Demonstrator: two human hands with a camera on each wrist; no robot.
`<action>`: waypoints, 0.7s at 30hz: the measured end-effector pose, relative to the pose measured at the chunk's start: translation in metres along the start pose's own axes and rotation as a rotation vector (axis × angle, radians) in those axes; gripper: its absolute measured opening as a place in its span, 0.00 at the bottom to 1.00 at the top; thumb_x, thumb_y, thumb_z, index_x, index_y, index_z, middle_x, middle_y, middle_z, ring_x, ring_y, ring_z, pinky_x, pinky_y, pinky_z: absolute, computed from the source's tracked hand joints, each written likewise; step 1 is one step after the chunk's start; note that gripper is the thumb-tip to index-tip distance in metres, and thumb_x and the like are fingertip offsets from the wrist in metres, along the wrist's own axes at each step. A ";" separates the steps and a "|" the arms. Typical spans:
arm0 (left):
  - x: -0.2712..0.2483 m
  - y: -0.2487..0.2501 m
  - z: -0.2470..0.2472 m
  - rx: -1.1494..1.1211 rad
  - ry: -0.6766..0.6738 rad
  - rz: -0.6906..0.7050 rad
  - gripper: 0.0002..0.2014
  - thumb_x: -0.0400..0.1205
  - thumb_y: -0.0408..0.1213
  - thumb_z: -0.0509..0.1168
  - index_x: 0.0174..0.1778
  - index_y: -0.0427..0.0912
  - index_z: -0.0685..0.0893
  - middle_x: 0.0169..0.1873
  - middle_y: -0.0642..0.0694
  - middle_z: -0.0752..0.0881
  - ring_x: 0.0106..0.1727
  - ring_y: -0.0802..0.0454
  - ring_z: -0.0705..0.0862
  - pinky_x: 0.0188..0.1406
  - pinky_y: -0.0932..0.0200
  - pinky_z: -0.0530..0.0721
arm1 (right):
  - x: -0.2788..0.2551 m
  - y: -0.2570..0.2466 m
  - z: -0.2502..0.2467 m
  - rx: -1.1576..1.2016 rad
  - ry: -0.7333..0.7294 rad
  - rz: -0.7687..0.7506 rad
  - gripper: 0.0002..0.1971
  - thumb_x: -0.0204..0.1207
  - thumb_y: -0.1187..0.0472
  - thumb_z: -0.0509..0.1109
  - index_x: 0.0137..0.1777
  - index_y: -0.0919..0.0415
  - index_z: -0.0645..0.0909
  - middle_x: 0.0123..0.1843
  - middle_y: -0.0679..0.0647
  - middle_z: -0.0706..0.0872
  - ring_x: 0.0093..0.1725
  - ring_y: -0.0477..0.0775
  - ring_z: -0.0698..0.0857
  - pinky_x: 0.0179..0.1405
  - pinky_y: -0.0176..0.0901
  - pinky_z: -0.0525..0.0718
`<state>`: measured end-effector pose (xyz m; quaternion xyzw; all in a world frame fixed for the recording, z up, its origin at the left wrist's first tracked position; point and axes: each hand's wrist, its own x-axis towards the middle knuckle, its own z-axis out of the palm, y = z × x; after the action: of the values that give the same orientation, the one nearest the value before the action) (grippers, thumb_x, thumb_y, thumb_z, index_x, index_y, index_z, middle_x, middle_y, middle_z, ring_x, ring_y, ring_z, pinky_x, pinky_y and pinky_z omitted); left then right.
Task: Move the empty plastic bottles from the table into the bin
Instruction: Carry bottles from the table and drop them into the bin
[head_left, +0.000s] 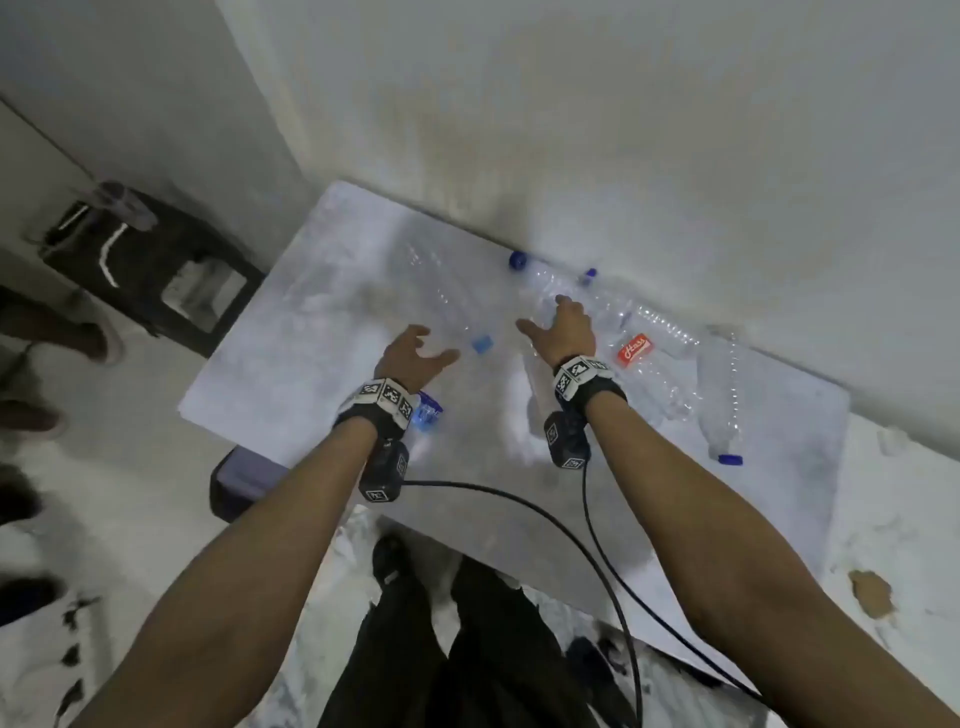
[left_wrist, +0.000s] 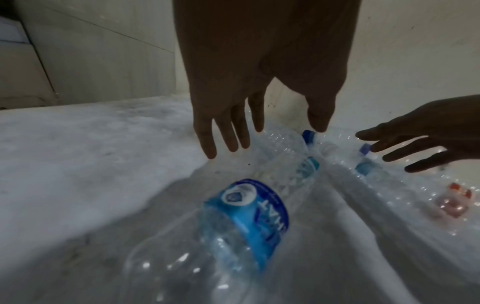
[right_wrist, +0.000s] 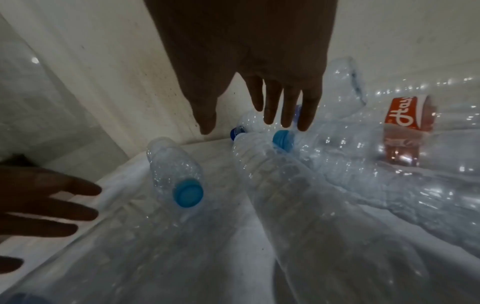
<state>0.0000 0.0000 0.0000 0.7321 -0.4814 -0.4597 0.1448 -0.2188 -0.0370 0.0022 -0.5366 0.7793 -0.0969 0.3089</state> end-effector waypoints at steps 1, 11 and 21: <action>-0.001 -0.001 -0.002 0.030 -0.025 -0.019 0.34 0.73 0.55 0.73 0.72 0.46 0.73 0.70 0.41 0.78 0.69 0.42 0.79 0.68 0.51 0.77 | 0.002 -0.002 -0.001 -0.037 -0.024 0.010 0.42 0.74 0.40 0.71 0.80 0.63 0.62 0.78 0.62 0.70 0.76 0.65 0.71 0.72 0.59 0.74; -0.012 -0.051 -0.002 0.293 -0.197 -0.140 0.55 0.49 0.67 0.76 0.72 0.46 0.70 0.66 0.42 0.79 0.66 0.42 0.80 0.68 0.45 0.79 | 0.010 0.006 0.027 -0.193 -0.100 0.041 0.40 0.71 0.43 0.75 0.76 0.62 0.64 0.76 0.66 0.71 0.73 0.68 0.72 0.67 0.61 0.76; -0.018 -0.056 -0.007 0.243 -0.189 -0.083 0.34 0.66 0.51 0.79 0.63 0.40 0.77 0.61 0.40 0.84 0.60 0.41 0.84 0.59 0.52 0.81 | -0.009 0.020 0.031 -0.048 -0.143 0.181 0.43 0.68 0.38 0.74 0.75 0.66 0.67 0.72 0.63 0.78 0.70 0.66 0.78 0.70 0.58 0.78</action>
<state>0.0361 0.0415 -0.0232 0.7170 -0.5143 -0.4704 -0.0098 -0.2145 -0.0152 -0.0282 -0.4770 0.8025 -0.0114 0.3581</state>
